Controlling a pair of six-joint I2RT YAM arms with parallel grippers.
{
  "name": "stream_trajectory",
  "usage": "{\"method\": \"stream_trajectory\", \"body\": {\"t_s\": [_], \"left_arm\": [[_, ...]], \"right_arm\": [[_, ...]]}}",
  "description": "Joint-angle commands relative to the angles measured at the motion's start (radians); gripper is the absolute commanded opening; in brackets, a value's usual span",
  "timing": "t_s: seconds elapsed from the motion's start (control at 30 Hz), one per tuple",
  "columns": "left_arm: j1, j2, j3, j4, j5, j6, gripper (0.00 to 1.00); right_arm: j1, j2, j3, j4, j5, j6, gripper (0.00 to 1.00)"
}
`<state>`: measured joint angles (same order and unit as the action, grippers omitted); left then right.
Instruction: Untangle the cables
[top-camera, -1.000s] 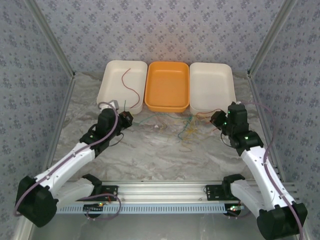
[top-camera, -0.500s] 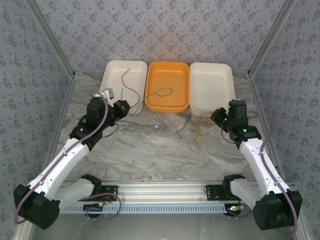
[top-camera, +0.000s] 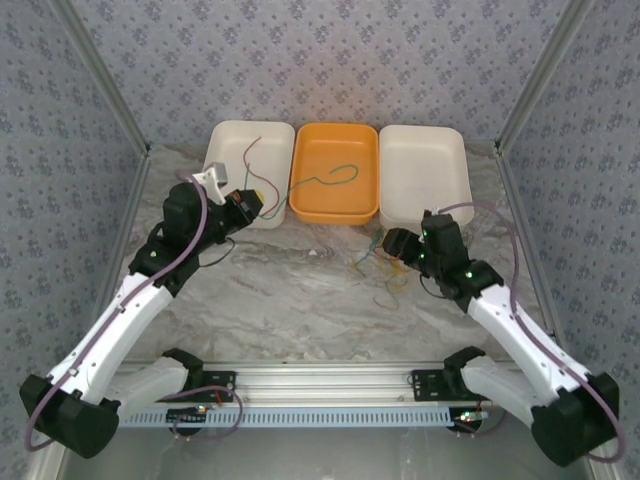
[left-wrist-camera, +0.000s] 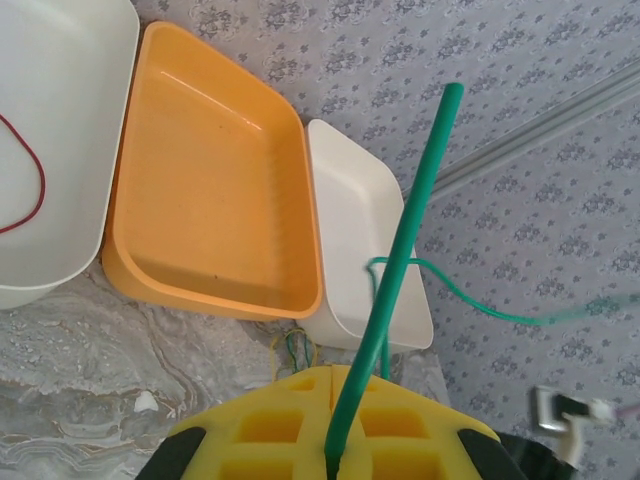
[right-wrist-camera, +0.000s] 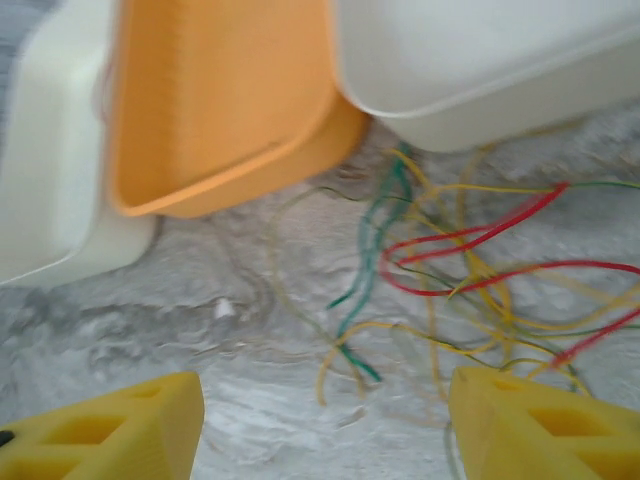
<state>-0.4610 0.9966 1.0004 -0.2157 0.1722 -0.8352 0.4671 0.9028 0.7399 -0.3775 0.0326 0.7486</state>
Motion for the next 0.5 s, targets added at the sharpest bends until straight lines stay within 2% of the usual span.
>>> {"method": "stream_trajectory", "body": {"t_s": [0.0,0.13,0.23,0.4,0.47], "left_arm": [[-0.009,-0.009,-0.007,0.004,0.013,0.009,0.0],[-0.022,-0.008,-0.013,0.003,0.012,0.011,0.0],[-0.03,-0.006,-0.016,-0.005,0.015,0.017,0.0],[-0.038,-0.003,-0.008,-0.038,0.02,0.028,0.0],[-0.041,-0.004,-0.008,-0.046,0.023,0.031,0.0]], "right_arm": [[0.117,-0.104,-0.009,-0.001,0.214,-0.093,0.68],[0.296,-0.192,-0.08,0.184,0.304,-0.307,0.7],[0.372,-0.168,-0.12,0.318,0.331,-0.5,0.77],[0.413,-0.054,-0.166,0.521,0.451,-0.806,0.88],[0.413,-0.031,-0.195,0.632,0.446,-0.888,0.9]]}}
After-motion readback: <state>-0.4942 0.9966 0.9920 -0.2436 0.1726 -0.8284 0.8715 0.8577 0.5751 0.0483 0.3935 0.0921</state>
